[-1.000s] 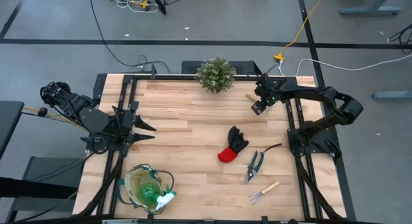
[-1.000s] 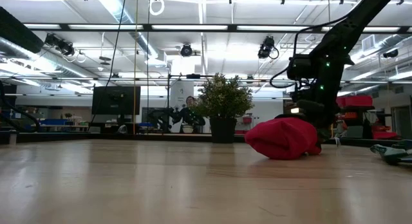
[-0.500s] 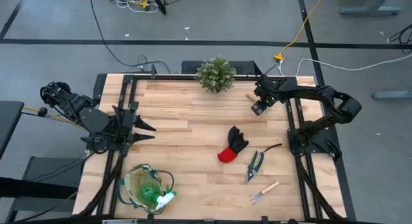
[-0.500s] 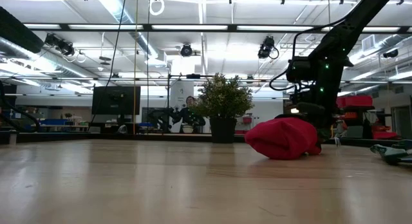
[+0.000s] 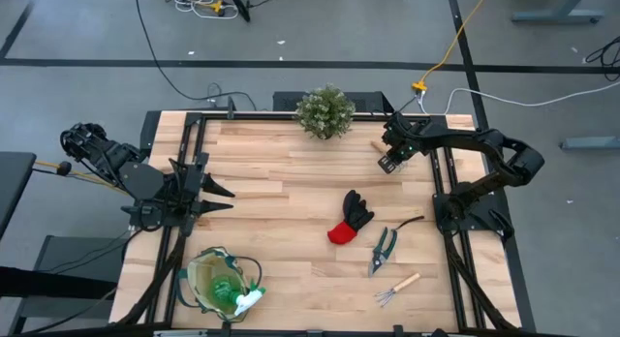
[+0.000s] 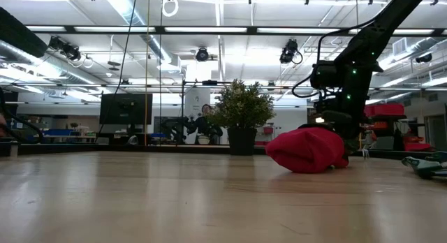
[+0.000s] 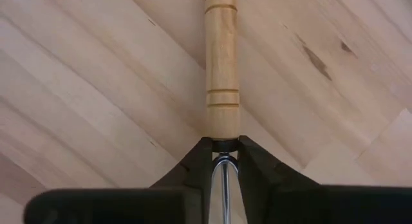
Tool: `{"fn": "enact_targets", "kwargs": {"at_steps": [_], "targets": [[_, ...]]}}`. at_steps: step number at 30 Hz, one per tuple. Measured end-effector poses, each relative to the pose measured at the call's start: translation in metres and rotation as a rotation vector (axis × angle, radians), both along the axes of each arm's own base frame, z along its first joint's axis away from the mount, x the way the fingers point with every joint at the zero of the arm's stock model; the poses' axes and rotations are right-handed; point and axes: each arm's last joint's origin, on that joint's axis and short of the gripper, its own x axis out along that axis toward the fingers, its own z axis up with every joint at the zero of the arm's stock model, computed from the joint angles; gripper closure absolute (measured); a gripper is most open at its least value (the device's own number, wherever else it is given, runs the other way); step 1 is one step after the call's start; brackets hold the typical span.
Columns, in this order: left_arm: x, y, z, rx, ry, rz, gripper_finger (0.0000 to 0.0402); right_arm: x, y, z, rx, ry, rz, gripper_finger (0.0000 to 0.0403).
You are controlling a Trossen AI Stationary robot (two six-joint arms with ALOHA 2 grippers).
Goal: Pick & Place Garden tools in Gardening bag
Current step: Put the brown hand rake into the gardening bag
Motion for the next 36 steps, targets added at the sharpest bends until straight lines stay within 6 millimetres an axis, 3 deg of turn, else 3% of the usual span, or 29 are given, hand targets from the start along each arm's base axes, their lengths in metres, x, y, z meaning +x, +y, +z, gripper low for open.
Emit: {"fn": "enact_targets", "kwargs": {"at_steps": [10,20,26,30,36], "targets": [[0.000,0.000,0.000,0.000,0.000,0.000,0.0285,0.000,0.000,0.009,-0.021,-0.024,0.008,0.0361],[0.000,0.000,0.001,-0.005,-0.008,0.000,0.0285,0.022,-0.007,0.062,-0.127,-0.139,0.067,0.0400],[0.001,0.000,0.002,-0.011,-0.017,0.000,0.0285,0.035,-0.009,0.090,-0.173,-0.187,0.099,0.0399],[0.001,0.000,0.002,-0.013,-0.020,0.000,0.0285,0.039,-0.008,0.100,-0.183,-0.193,0.113,0.0399],[0.001,0.000,0.002,-0.012,-0.020,-0.001,0.0285,0.038,-0.008,0.100,-0.169,-0.198,0.086,0.0389]]}}
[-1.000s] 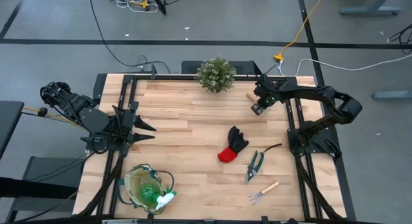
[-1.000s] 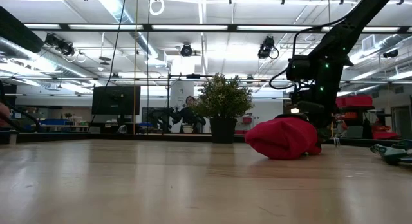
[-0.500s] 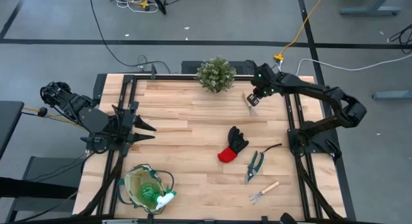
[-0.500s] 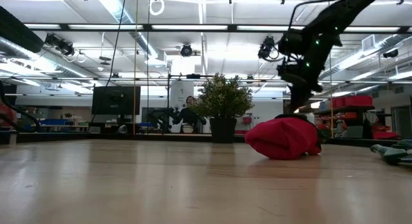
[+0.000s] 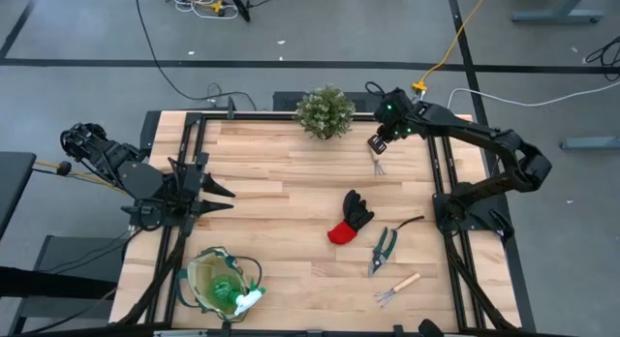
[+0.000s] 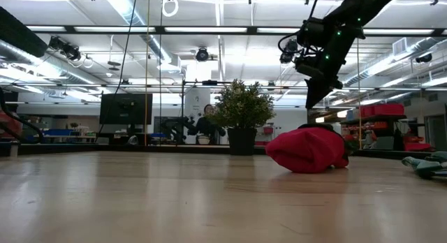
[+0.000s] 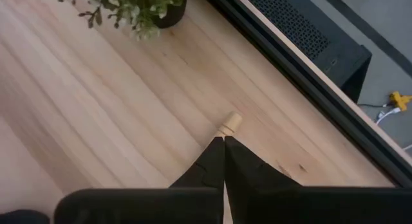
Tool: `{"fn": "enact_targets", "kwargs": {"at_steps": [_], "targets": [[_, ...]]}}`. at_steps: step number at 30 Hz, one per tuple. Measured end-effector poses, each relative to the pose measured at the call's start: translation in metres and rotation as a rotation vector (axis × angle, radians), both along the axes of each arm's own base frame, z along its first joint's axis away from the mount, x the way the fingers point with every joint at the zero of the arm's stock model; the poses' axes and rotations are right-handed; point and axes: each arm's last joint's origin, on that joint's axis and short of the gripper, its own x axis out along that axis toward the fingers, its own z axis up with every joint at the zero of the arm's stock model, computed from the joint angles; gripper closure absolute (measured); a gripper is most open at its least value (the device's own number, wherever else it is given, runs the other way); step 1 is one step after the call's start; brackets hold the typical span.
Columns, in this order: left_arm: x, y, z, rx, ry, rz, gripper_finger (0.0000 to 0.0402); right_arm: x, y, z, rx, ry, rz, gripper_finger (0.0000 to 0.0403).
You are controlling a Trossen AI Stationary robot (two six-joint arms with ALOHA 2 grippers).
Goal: Pick & Place Garden tools in Gardening bag
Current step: Put the brown hand rake into the gardening bag
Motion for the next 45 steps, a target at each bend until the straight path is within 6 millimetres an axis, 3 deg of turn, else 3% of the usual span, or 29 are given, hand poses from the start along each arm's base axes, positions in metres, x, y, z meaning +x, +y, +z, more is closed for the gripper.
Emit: {"fn": "enact_targets", "kwargs": {"at_steps": [7,19,24,32,45], "targets": [[0.000,0.000,0.000,0.000,0.000,0.000,0.0285,0.000,0.000,-0.002,0.034,-0.027,-0.070,0.0359],[0.000,0.000,0.000,0.000,0.000,0.000,0.0285,-0.008,0.007,-0.026,0.118,-0.007,-0.160,0.0181],[0.000,0.000,0.000,0.000,0.000,0.000,0.0285,-0.006,0.008,-0.026,0.113,-0.008,-0.146,0.0133],[0.000,0.000,0.000,0.001,0.000,-0.001,0.0285,-0.003,0.013,-0.024,0.131,-0.009,-0.153,0.0125],[0.000,0.000,0.000,0.003,0.000,-0.001,0.0285,0.011,0.019,0.005,0.106,-0.041,-0.147,0.0133]]}}
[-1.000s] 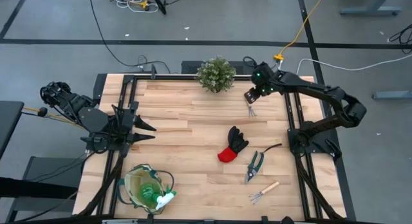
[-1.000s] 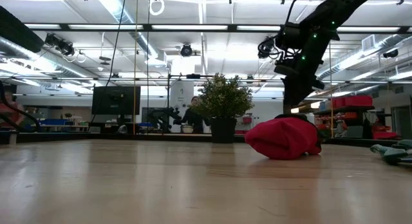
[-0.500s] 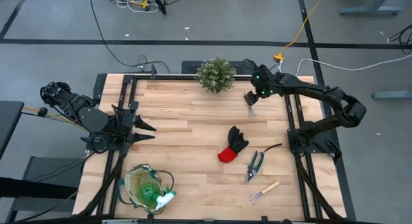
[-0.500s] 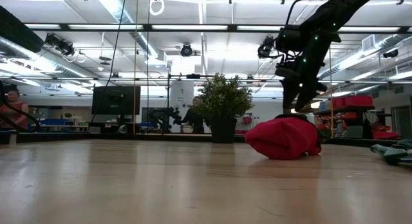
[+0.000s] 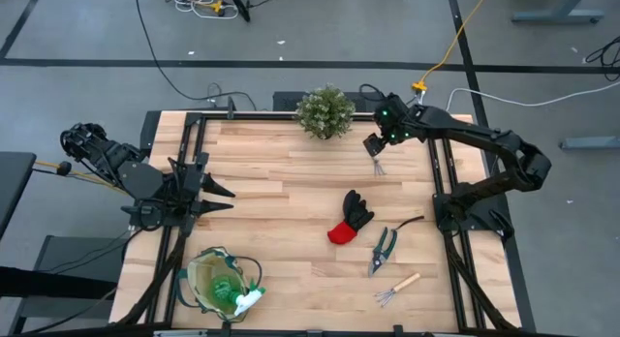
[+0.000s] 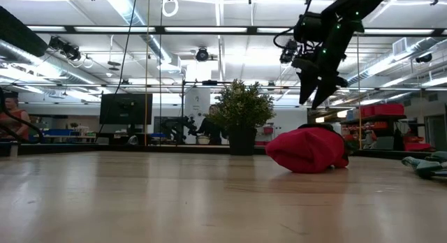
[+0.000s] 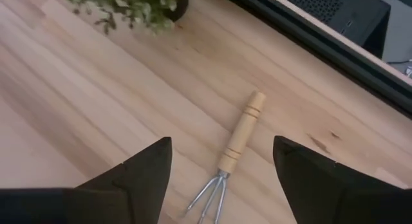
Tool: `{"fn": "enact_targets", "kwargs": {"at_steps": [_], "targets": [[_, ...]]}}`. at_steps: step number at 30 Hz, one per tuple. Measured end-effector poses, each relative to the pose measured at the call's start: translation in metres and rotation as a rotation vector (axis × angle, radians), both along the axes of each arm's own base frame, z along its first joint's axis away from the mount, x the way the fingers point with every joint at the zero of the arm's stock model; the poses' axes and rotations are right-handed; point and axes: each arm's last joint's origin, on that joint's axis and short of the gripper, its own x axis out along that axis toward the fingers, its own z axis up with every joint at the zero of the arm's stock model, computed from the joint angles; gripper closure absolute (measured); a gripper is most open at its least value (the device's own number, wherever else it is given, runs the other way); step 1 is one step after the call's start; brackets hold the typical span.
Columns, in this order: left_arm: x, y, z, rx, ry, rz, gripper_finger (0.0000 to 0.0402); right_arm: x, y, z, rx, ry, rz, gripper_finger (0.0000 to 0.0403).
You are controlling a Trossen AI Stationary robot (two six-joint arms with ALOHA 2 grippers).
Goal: Pick & Place Garden tools in Gardening bag
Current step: Put the brown hand rake into the gardening bag
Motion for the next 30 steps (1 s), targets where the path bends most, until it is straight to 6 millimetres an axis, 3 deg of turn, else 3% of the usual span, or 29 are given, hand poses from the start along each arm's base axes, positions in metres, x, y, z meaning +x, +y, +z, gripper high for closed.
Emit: {"fn": "enact_targets", "kwargs": {"at_steps": [9,14,30], "targets": [[0.000,0.000,0.000,0.030,-0.002,-0.012,0.0285,0.008,0.003,0.036,-0.049,-0.020,-0.045,0.0133],[0.000,0.000,0.000,0.032,-0.002,-0.012,0.0285,0.009,0.008,0.038,-0.023,-0.027,-0.071,0.0133],[0.000,0.000,0.000,0.100,-0.005,-0.038,0.0285,0.001,0.027,-0.020,0.027,0.171,-0.098,0.0133]]}}
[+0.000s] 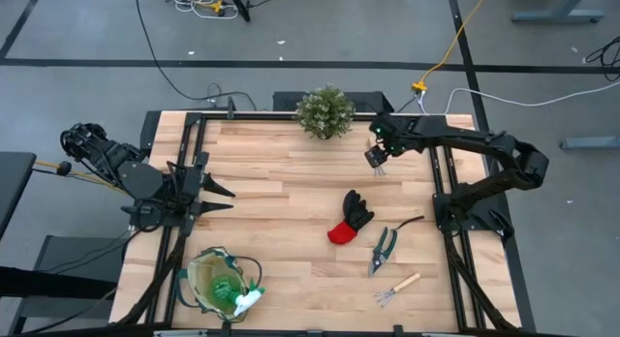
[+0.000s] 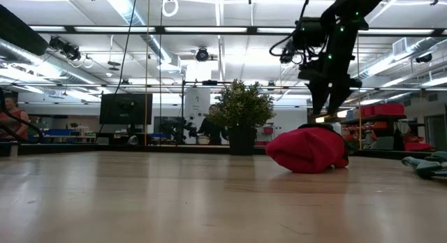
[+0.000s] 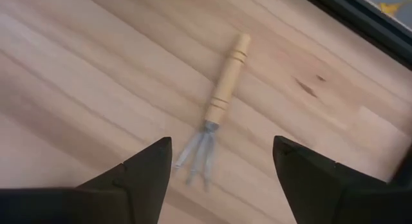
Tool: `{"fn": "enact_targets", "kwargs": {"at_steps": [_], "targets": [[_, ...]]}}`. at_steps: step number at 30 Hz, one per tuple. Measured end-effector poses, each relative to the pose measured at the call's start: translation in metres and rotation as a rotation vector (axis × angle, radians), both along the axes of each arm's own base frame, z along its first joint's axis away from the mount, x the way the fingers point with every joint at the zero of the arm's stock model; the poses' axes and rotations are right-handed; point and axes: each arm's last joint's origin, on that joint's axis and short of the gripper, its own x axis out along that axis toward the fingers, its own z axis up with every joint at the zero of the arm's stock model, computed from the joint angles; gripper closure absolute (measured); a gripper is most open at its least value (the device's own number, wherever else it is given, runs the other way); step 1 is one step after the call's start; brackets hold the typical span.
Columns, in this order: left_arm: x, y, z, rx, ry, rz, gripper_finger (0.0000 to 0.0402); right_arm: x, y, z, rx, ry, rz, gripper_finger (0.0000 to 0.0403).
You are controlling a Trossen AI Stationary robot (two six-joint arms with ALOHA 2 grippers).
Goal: Pick & Place Garden tools in Gardening bag
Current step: Put the brown hand rake into the gardening bag
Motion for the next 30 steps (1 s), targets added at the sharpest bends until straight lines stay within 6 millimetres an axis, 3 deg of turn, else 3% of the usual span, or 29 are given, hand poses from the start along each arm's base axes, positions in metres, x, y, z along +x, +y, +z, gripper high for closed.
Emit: {"fn": "enact_targets", "kwargs": {"at_steps": [7,17,30], "targets": [[0.000,0.000,0.000,-0.004,0.000,0.002,0.0285,0.009,-0.006,-0.016,0.021,0.070,-0.003,0.0133],[0.000,0.001,0.000,-0.021,-0.005,0.035,0.0285,0.030,-0.023,-0.008,0.037,0.065,-0.005,0.0133],[0.000,0.001,0.000,-0.022,-0.005,0.035,0.0285,0.033,-0.037,-0.042,0.138,0.170,-0.088,0.0134]]}}
